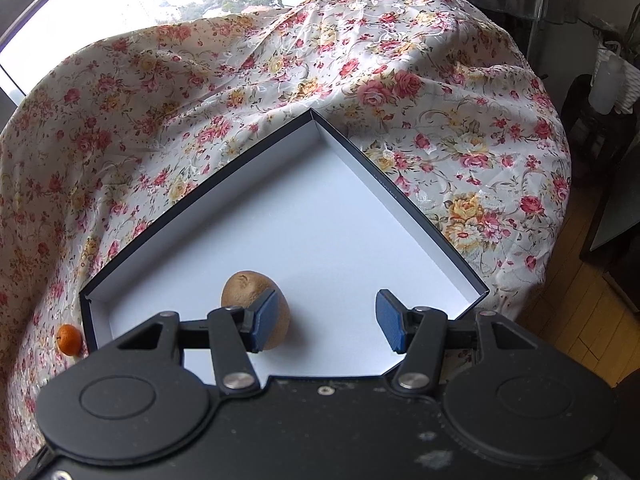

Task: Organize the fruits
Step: 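Lower the kiwi into the box and open the right gripper while the left gripper releases the plum there, then move both grippers back over the remaining fruit cluster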

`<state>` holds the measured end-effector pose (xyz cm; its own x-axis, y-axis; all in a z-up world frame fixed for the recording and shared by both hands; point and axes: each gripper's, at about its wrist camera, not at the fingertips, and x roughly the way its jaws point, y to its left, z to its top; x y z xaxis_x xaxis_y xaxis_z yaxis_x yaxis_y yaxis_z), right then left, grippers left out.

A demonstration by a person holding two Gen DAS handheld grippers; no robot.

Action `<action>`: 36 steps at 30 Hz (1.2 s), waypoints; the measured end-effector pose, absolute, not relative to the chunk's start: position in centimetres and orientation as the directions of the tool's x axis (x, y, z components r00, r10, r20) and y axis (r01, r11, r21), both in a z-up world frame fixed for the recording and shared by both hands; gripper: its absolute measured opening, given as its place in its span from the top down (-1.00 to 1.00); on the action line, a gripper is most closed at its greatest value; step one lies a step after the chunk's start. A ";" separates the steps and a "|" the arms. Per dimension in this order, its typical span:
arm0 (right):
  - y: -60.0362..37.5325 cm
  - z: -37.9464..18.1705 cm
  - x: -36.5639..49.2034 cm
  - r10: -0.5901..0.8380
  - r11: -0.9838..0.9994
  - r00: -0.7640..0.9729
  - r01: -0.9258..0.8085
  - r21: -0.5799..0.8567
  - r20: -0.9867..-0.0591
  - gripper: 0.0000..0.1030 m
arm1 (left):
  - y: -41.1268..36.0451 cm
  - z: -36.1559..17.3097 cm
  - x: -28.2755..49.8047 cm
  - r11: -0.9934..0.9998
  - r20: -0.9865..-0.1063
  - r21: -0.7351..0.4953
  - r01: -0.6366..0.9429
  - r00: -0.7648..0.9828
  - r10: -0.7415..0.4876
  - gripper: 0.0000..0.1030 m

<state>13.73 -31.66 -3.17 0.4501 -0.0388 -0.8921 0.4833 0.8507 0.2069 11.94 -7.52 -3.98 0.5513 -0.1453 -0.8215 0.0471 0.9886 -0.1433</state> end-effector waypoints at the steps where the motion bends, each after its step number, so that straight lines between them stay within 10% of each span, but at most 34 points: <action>1: -31.6 -3.1 13.8 -0.041 0.853 0.450 0.481 0.203 -0.892 -0.13 | -7.2 -4.0 12.0 0.988 -0.821 -0.148 0.034 0.553 -0.142 -0.33; 36: -19.1 -2.8 17.7 0.001 0.931 0.418 0.330 0.153 -0.908 -0.12 | 9.6 -3.0 11.8 0.945 -0.824 -0.069 -0.320 0.553 0.126 -0.33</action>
<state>17.71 -19.06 -2.77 0.4184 0.0012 -0.9083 0.3303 0.9313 0.1534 11.83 9.61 -3.00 0.5526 0.1265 -0.8238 -0.3198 0.9449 -0.0694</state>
